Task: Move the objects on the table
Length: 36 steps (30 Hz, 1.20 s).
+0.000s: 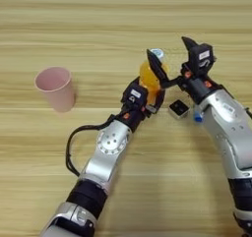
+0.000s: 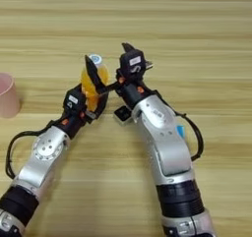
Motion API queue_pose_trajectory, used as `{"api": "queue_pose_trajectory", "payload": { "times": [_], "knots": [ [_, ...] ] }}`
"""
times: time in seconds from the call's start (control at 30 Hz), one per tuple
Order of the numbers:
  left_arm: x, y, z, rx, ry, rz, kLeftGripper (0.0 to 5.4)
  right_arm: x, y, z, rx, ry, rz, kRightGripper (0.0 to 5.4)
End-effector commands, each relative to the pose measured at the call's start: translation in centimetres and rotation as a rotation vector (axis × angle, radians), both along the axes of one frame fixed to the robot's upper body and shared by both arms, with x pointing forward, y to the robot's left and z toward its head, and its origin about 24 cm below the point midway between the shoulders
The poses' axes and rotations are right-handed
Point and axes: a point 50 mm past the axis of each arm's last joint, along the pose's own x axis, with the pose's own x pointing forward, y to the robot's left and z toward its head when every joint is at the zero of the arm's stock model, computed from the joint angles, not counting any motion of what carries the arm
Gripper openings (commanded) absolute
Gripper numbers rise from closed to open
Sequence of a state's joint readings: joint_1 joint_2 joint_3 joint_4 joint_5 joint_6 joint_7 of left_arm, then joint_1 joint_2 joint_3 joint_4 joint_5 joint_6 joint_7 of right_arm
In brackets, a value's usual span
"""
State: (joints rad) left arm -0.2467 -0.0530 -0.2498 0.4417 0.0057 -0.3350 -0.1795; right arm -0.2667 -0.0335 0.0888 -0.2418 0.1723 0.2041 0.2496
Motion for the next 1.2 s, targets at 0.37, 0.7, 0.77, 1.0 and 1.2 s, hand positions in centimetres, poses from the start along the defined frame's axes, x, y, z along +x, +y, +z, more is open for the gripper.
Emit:
{"api": "queue_pose_trajectory", "payload": {
  "times": [0.37,0.7,0.77,1.0,1.2],
  "knots": [
    [-0.1,2.2,-0.5,-0.024,0.010,0.116,3.38,0.4,-2.5,0.8,0.028,-0.034,-0.111,5.40],
    [-0.1,3.8,-1.1,-0.001,0.021,0.169,3.38,0.6,-2.6,0.4,0.021,-0.021,-0.117,5.40],
    [-0.1,4.2,-1.2,0.006,0.023,0.183,3.38,0.6,-2.6,0.3,0.019,-0.018,-0.115,5.40],
    [0.0,5.3,-1.7,0.042,0.021,0.217,3.38,0.7,-2.4,0.1,0.016,-0.012,-0.112,5.40],
    [-0.1,6.0,-2.1,0.061,0.023,0.245,3.38,0.8,-2.3,0.0,0.016,-0.009,-0.114,5.40]
  ]
}}
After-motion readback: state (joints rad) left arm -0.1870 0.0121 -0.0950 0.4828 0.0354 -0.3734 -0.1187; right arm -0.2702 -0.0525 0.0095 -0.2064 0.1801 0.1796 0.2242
